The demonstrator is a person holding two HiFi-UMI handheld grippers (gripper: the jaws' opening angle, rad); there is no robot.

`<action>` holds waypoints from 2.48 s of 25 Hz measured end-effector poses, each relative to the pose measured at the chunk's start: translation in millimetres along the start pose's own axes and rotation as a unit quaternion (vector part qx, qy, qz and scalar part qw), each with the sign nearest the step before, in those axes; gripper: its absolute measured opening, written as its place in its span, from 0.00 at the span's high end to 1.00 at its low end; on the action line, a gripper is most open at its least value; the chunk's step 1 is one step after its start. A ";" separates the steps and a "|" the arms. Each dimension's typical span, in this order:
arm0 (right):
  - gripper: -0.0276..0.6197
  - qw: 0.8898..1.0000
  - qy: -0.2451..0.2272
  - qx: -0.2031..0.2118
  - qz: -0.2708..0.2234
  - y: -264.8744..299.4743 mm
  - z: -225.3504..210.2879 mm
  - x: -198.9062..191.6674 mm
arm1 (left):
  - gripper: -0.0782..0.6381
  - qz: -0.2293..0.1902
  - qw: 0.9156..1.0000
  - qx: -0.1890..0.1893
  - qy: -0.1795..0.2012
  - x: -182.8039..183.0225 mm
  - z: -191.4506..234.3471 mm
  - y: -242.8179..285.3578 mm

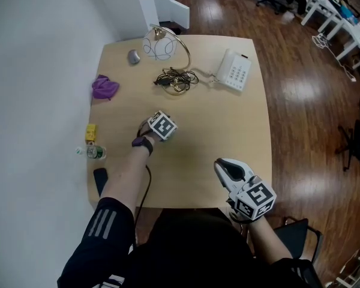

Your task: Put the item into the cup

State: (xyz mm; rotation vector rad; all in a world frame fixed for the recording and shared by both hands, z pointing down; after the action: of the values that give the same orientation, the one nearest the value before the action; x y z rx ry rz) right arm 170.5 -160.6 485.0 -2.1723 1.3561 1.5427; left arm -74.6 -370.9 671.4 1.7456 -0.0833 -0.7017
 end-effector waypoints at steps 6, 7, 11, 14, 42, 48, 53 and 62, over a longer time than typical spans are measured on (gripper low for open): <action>0.90 1.000 -0.004 0.009 -0.002 2.3 5.1 -0.5 | 0.73 -0.056 0.998 0.027 -0.007 3.0 2.7 -43.8; 0.90 1.000 -0.004 0.010 -0.002 3.6 6.7 -0.1 | 0.73 -0.072 0.997 0.032 -0.011 2.7 0.4 -56.1; 0.90 1.000 -0.009 0.025 -0.007 12.1 16.0 2.9 | 0.73 -0.157 0.986 0.061 -0.006 -0.3 -22.2 -125.6; 0.90 0.999 -0.020 0.040 -0.014 19.0 27.2 10.2 | 0.73 -0.208 0.976 0.061 -0.026 -18.0 -53.4 -173.0; 0.90 0.998 -0.037 0.035 -0.047 -46.0 139.8 -42.5 | 0.71 -0.362 0.929 0.011 -0.078 -133.6 -249.7 -294.9; 0.94 0.996 -0.055 0.044 -0.046 -107.5 155.3 -62.5 | 0.70 -0.362 0.928 0.008 -0.089 -122.8 -320.6 -309.8; 0.95 0.996 -0.056 0.057 -0.032 -160.7 166.4 -97.7 | 0.69 -0.358 0.929 0.011 -0.094 -118.8 -388.5 -312.3; 0.95 0.994 -0.072 0.073 -0.037 -205.8 184.1 -121.0 | 0.69 -0.353 0.932 0.023 -0.081 -117.7 -448.4 -338.7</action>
State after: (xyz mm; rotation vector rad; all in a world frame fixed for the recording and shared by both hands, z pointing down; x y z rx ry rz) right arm 189.4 134.5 425.8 -1.9617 1.2850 1.4908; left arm -51.2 166.2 469.9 1.7530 0.4422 -1.3727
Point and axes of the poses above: the fingertips, and each gripper's own axes: y forward along the fingers, z to its left, x out of its top, the point moved 9 cm from there along -y, backward along the fingers, and after that the axes turned 9 degrees about y, right-handed, at the moved point
